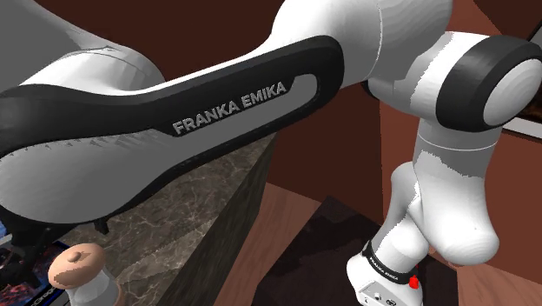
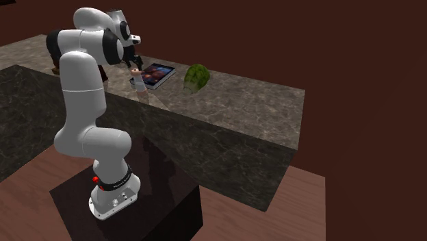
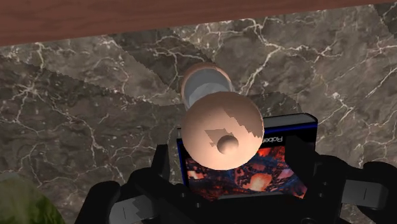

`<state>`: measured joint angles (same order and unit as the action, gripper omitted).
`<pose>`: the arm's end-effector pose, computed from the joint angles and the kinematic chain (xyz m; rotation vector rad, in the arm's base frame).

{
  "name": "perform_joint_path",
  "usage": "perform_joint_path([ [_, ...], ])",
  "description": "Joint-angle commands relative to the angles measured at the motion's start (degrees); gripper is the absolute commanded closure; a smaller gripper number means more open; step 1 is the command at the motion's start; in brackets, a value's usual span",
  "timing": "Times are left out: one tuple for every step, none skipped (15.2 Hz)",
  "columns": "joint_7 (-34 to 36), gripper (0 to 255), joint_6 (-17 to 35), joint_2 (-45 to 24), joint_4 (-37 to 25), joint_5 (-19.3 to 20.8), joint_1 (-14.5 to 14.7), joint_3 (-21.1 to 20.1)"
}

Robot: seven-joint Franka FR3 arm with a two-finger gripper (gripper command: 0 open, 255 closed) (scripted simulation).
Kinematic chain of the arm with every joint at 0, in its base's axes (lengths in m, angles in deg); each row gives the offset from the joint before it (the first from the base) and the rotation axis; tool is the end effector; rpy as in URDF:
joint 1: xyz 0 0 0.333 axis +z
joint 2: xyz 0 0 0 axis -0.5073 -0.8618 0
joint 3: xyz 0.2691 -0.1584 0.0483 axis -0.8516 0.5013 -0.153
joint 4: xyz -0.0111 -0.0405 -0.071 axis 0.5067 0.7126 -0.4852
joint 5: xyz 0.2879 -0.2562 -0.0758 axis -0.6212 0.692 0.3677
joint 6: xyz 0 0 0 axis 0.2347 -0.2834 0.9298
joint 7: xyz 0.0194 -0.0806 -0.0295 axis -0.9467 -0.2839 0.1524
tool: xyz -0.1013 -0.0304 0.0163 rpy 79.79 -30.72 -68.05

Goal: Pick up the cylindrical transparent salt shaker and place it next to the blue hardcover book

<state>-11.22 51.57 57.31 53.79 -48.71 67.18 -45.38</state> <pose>0.4403 0.5198 0.4224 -3.0940 -0.4085 -0.1003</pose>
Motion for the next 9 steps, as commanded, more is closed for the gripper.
perform_joint_path([
  [0.0,0,-3.0,1.3,-1.8,-0.4,0.2,-0.3],
  [-0.1,0,-4.3,1.6,-2.8,-0.5,0.2,-0.3],
  [-0.1,0,-4.3,1.6,-2.8,-0.5,0.2,-0.3],
  [-0.1,0,-4.3,1.6,-2.8,-0.5,0.2,-0.3],
  [-0.1,0,-4.3,1.6,-2.8,-0.5,0.2,-0.3],
  [-0.1,0,-4.3,1.6,-2.8,-0.5,0.2,-0.3],
  [-0.1,0,-4.3,1.6,-2.8,-0.5,0.2,-0.3],
  [-0.1,0,-4.3,1.6,-2.8,-0.5,0.2,-0.3],
  [-0.1,0,-4.3,1.6,-2.8,-0.5,0.2,-0.3],
])
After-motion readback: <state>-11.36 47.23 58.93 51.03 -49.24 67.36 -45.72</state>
